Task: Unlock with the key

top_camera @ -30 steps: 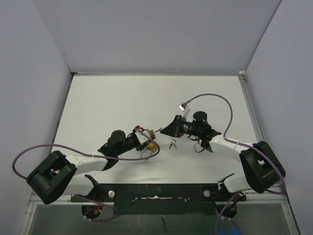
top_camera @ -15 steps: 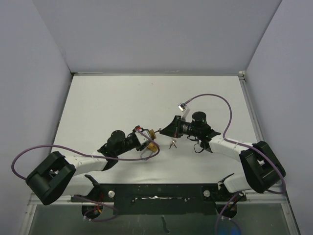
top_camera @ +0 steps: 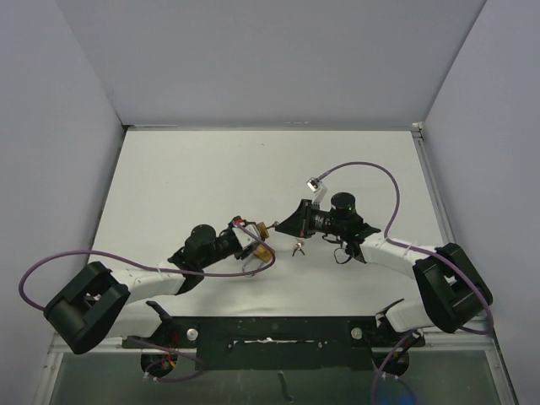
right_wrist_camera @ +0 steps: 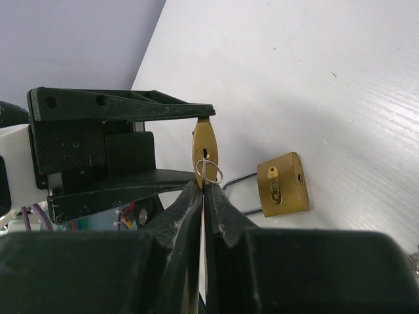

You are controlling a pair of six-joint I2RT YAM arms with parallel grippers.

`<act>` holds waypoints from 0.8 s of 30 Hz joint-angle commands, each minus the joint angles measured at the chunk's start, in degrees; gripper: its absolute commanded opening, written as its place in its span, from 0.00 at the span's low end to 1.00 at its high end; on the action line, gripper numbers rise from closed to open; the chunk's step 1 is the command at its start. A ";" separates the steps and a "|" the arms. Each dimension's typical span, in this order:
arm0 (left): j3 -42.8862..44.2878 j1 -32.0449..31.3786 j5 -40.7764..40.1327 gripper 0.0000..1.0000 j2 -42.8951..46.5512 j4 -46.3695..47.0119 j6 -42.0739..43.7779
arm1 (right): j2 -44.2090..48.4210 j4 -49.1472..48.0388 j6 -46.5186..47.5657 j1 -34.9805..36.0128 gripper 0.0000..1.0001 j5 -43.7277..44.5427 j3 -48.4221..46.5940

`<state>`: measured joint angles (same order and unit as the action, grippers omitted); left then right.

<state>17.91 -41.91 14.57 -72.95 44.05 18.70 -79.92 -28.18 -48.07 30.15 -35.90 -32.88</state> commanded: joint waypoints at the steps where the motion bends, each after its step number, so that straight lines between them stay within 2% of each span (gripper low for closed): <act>1: 0.71 -0.29 -0.40 0.00 3.06 8.07 0.81 | 0.76 -1.69 0.35 0.68 0.00 0.57 -1.49; 24: 1.72 -0.74 -0.15 0.00 2.41 8.03 0.29 | -0.06 -1.57 1.10 1.50 0.00 0.86 -1.47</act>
<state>17.91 -42.30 13.96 -72.20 44.05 18.70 -79.94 -28.21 -48.05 30.83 -35.35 -32.88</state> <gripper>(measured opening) 0.457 0.040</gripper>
